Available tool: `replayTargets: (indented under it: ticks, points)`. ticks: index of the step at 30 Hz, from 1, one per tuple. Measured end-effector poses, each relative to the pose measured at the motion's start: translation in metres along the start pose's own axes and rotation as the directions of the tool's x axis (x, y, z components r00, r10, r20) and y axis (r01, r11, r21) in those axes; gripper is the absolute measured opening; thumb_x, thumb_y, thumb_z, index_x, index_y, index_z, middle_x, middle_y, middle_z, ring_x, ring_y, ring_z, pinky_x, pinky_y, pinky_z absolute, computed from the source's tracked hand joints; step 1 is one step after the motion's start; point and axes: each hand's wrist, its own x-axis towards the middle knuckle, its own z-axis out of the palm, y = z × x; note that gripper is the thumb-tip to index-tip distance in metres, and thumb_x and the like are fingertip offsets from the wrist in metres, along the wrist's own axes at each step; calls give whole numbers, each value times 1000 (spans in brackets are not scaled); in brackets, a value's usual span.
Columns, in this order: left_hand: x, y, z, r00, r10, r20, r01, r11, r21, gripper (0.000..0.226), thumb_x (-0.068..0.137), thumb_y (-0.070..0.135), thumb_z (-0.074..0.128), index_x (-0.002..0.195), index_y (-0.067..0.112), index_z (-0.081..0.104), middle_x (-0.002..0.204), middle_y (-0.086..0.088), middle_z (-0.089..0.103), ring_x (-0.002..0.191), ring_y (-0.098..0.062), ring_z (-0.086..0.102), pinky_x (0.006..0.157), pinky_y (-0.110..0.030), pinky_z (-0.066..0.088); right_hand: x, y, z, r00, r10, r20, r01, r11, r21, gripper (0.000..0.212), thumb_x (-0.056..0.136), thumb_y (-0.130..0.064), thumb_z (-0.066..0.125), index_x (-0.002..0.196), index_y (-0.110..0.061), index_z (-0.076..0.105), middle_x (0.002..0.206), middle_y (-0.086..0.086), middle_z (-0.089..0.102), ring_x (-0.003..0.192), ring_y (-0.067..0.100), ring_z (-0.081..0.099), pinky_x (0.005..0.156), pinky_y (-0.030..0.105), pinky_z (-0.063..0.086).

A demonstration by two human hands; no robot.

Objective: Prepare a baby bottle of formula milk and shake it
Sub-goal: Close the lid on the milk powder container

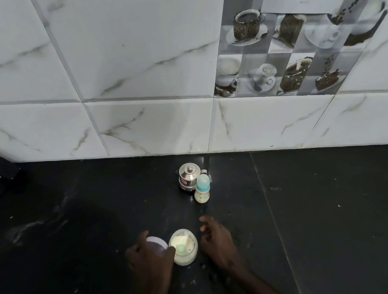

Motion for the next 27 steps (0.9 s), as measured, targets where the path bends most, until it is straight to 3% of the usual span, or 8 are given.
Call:
replayTargets:
  ticks: [4,8,12,17,20,24,27]
  points:
    - [0,14,2,981,175,-79,-183,978,-100,72,63,31,90,122,31,49,129,-2,39,111,-28,56,90,-49,55,1,1,1,998,-28,62,29,999,-21,63,76,-1,68,135,-23,58,110,-9,63,89,6,65,77,8,48]
    - [-7,19,12,948,271,-166,-298,939,-170,67,60,24,97,109,18,51,120,-6,52,109,-29,58,90,-48,53,0,2,2,990,-72,118,79,995,-60,65,77,-7,71,139,-21,58,126,-8,62,105,4,62,85,2,42]
    - [-19,21,23,939,330,-93,-343,906,-250,64,61,23,98,104,22,51,113,3,57,105,-19,58,88,-34,49,-3,2,2,984,-104,147,121,986,-115,63,83,-22,71,143,-21,54,140,-7,58,124,6,55,98,0,29]
    - [-22,11,37,942,335,7,-322,911,-257,70,54,16,100,109,16,57,115,3,59,106,-18,58,90,-22,43,-6,1,0,975,-160,152,178,978,-110,56,77,-38,53,131,-27,61,129,-12,63,118,1,54,98,8,36]
    - [-21,6,38,936,351,38,-331,910,-247,73,51,14,101,109,16,58,115,3,59,106,-9,53,91,-7,36,-7,4,0,968,-199,151,218,967,-129,60,75,-38,57,134,-25,61,132,-12,62,118,-9,47,100,4,31]
    - [-17,8,31,916,390,96,-355,898,-260,71,55,22,96,114,15,58,119,4,55,109,-14,54,92,-18,38,-9,11,1,966,-209,152,223,971,-87,55,78,-27,66,134,-28,61,131,-17,60,118,-19,44,103,9,35]
    - [-12,4,31,897,424,124,-394,894,-212,75,54,39,88,119,14,59,122,2,57,111,-24,58,96,-22,38,-11,6,0,962,-204,179,225,969,-104,67,84,-33,66,148,-25,49,148,-13,49,134,-11,35,115,10,25]
